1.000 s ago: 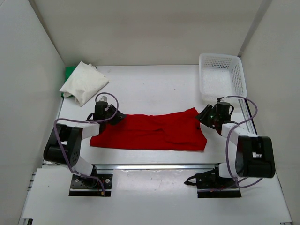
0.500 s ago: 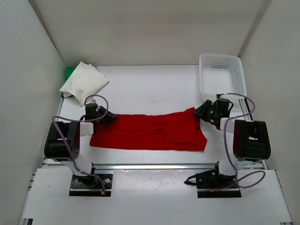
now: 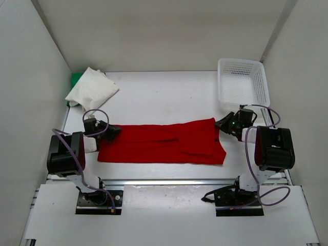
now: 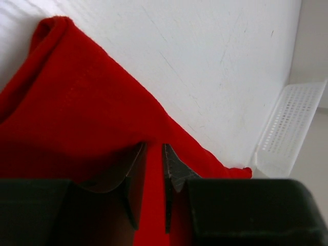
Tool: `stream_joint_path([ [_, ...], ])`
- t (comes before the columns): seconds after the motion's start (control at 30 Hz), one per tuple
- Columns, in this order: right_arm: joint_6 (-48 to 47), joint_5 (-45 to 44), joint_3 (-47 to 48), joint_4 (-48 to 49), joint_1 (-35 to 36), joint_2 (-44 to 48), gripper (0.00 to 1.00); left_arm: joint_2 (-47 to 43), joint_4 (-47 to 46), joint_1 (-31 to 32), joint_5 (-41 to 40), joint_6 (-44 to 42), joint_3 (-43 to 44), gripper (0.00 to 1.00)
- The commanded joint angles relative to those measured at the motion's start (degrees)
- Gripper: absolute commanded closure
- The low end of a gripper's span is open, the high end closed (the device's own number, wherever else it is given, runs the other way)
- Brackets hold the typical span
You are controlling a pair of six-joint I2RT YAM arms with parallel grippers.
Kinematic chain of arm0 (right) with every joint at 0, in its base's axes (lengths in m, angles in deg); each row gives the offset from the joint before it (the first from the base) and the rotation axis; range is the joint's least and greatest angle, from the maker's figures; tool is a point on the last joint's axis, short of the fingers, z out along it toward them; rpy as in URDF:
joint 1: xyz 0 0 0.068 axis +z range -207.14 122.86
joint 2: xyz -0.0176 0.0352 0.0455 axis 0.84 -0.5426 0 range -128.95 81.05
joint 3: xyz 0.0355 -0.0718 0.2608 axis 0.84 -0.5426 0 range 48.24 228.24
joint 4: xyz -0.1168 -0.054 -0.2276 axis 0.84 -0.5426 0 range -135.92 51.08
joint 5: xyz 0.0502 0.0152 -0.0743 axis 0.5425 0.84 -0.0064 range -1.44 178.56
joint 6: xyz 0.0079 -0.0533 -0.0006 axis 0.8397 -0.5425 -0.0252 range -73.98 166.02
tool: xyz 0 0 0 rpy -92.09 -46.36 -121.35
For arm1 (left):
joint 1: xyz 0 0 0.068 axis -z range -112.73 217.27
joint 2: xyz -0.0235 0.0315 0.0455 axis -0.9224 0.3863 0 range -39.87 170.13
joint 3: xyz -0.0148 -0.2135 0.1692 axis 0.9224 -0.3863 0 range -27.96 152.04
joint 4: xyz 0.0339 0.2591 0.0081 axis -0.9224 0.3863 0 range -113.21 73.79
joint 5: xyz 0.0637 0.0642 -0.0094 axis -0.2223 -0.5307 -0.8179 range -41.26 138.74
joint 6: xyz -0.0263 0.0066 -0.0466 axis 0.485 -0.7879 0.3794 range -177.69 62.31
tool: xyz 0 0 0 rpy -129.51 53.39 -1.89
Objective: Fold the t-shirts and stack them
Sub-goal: Fold the other side of the tshirt into a rectangle, then rotate the tshirt 90 degrees
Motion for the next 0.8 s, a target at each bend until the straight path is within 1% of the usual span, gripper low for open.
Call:
stream_joint_path([
  [0.0, 0.4, -4.3, -0.2, 1.8, -1.5, 2.3, 1.00, -1.0, -0.4, -1.8, -0.5, 0.8, -2.0, 0.70],
  [0.07, -0.1, -4.3, 0.8, 1.2, -1.4, 2.0, 0.98, -1.5, -0.1, -2.6, -0.7, 0.5, -2.5, 0.70],
  [0.1, 0.3, -4.2, 1.2, 0.7, -1.5, 1.9, 0.99, -1.8, 0.2, -2.0, -0.9, 0.8, -2.1, 0.69],
  [0.13, 0.7, -4.5, 1.1, 0.7, -1.5, 1.7, 0.97, -2.4, 0.1, -2.1, -0.8, 1.0, -2.1, 0.69],
  [0.17, 0.7, -4.4, 1.0, 0.4, -1.1, 2.1, 0.92, -2.5, 0.1, -2.0, -0.3, 1.1, -2.2, 0.68],
  [0.2, 0.8, -4.6, 1.2, -0.6, -1.2, 2.7, 0.82, -3.1, -0.1, -1.5, 0.1, 1.2, -2.2, 0.67],
  [0.23, 1.0, -5.2, 1.1, -1.0, -1.3, 3.6, 0.78, -4.0, -0.2, -1.0, 0.5, 1.3, -2.3, 0.64],
  [0.27, 1.4, -5.6, 1.2, -2.1, -0.7, 4.6, 0.70, -4.5, -0.1, 0.0, 0.6, 1.2, -2.2, 0.63],
  [0.3, 0.6, -6.1, 1.4, -2.8, -0.1, 6.9, 0.65, -5.8, 0.8, 0.6, 0.3, 0.7, -2.1, 0.63],
  [0.37, 0.5, -9.5, 1.6, -6.6, 1.3, 10.3, 0.64, -9.2, 1.6, 3.2, -0.5, -0.2, -2.2, 0.61],
  [0.43, -0.9, -13.2, 1.2, -9.0, 3.8, 15.8, 0.64, -11.6, 2.9, 4.7, -2.2, -0.7, -1.9, 0.59],
  [0.47, -1.3, -15.4, 0.6, -10.7, 4.6, 16.9, 0.66, -13.4, 3.1, 5.6, -2.0, -1.3, -2.0, 0.60],
  [0.5, -1.7, -18.0, 0.2, -11.9, 6.6, 18.8, 0.69, -15.6, 4.4, 6.4, -3.0, -2.4, -1.3, 0.60],
  [0.53, -2.0, -18.5, -0.9, -11.8, 9.2, 21.3, 0.72, -16.3, 5.8, 8.6, -3.5, -3.1, -0.7, 0.59],
  [0.6, -2.8, -19.5, -1.7, -13.3, 13.4, 22.5, 0.86, -18.4, 8.4, 13.3, -5.3, -6.6, 0.4, 0.59],
  [0.63, -4.0, -20.1, -1.6, -14.2, 16.6, 21.8, 0.92, -19.7, 9.5, 16.1, -6.1, -8.3, 0.8, 0.59],
  [0.67, -4.2, -20.6, -1.6, -16.0, 19.5, 20.6, 0.95, -20.4, 10.2, 17.3, -6.6, -9.2, 1.4, 0.58],
  [0.73, -4.8, -19.5, -1.0, -17.3, 21.9, 17.7, 1.00, -21.7, 11.3, 21.9, -6.9, -11.0, 0.9, 0.59],
  [0.77, -4.8, -19.6, -0.9, -17.4, 23.3, 15.5, 1.00, -22.5, 11.7, 23.2, -6.5, -11.7, 0.5, 0.59],
])
